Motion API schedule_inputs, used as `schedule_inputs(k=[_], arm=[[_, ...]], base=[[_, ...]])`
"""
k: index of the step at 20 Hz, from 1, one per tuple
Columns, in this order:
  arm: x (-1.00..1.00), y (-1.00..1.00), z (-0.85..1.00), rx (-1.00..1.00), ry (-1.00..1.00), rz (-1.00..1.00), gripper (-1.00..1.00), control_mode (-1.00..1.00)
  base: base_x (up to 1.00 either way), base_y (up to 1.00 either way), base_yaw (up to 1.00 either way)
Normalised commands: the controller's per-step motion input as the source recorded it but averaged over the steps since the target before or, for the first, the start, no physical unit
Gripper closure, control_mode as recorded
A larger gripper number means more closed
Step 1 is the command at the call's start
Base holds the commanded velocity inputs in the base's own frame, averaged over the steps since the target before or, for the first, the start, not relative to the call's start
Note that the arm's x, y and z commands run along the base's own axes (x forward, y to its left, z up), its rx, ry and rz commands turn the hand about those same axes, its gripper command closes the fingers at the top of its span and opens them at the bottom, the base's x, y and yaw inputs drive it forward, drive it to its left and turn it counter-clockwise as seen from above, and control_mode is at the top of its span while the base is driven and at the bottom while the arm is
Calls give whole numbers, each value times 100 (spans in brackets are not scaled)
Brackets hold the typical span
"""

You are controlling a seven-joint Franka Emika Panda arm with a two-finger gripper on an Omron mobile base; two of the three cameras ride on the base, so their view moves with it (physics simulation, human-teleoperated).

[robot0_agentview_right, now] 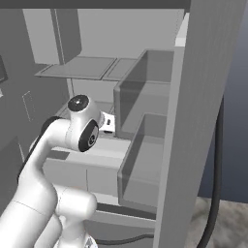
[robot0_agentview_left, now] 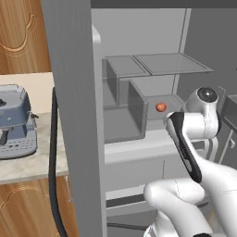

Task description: Open the fridge, remove the peach, lime, and chicken drumstick, and place them on any counter.

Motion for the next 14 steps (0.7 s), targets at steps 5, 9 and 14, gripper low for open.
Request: schedule_inputs(k=[5, 9, 14], arm=[[41, -28, 0, 0, 0, -2, -100, -100], [48, -20, 0, 3, 0, -2, -100, -100], [40, -2, -1, 2, 0, 0, -100, -100]], base=[[0, 0, 0], [0, 0, 0], [0, 0, 0]])
